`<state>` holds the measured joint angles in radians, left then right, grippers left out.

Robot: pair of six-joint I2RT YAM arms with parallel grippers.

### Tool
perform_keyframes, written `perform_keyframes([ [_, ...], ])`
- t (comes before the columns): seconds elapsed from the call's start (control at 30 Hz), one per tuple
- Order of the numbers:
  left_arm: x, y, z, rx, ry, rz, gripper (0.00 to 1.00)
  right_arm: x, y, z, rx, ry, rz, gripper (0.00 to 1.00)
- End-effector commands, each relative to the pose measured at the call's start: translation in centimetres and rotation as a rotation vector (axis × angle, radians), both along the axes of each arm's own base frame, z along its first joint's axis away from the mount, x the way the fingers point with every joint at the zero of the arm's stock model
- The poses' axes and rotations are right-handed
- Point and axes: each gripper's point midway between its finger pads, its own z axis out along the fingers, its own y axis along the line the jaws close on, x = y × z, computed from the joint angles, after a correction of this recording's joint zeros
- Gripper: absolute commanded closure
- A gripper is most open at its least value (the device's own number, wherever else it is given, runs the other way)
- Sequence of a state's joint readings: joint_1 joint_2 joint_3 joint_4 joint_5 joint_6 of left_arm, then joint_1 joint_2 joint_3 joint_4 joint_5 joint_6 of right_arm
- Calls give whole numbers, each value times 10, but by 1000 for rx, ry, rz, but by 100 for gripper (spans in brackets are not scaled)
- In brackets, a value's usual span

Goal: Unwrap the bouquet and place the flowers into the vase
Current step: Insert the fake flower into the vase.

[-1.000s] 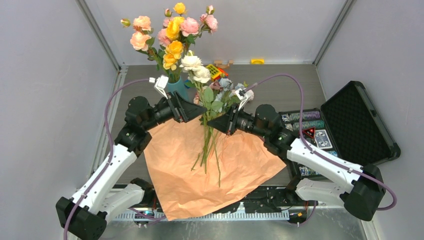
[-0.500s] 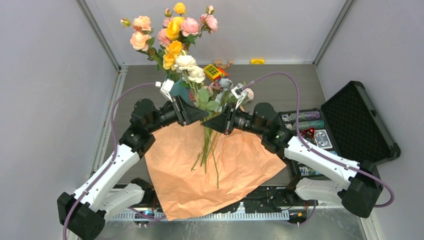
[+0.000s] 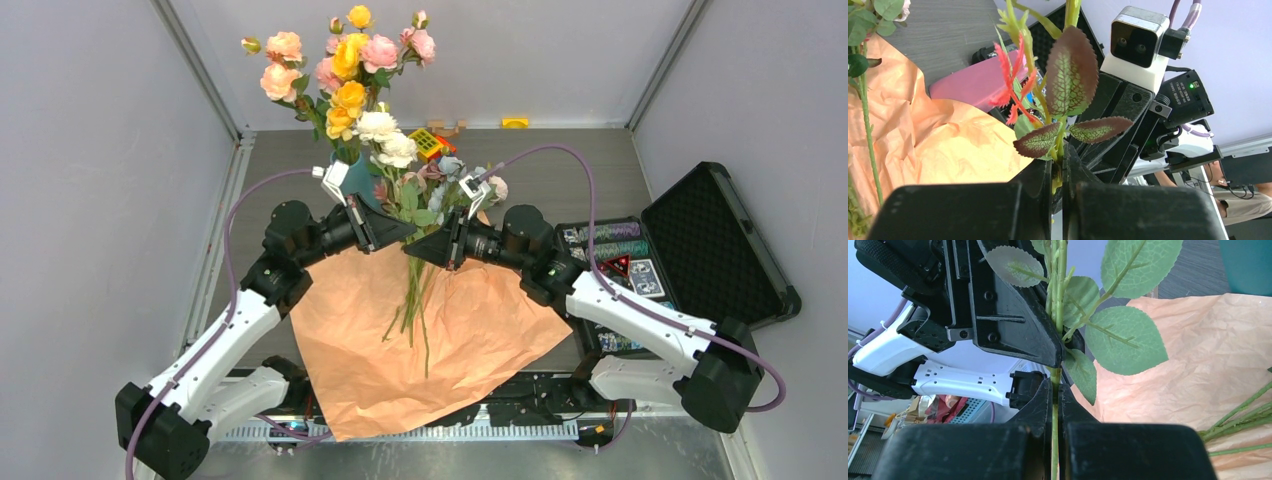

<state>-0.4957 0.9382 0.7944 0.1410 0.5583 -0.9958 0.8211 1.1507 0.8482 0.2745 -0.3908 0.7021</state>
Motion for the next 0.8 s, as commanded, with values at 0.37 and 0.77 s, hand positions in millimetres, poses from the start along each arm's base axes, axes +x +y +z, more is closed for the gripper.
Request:
perform_keyframes([
  [0.37, 9, 19, 14, 76, -146, 129, 100, 12, -24, 19, -70, -65, -145, 69],
  [0.77, 50, 62, 23, 433, -323, 327, 100, 40, -98, -20, -369, -83, -470, 24],
])
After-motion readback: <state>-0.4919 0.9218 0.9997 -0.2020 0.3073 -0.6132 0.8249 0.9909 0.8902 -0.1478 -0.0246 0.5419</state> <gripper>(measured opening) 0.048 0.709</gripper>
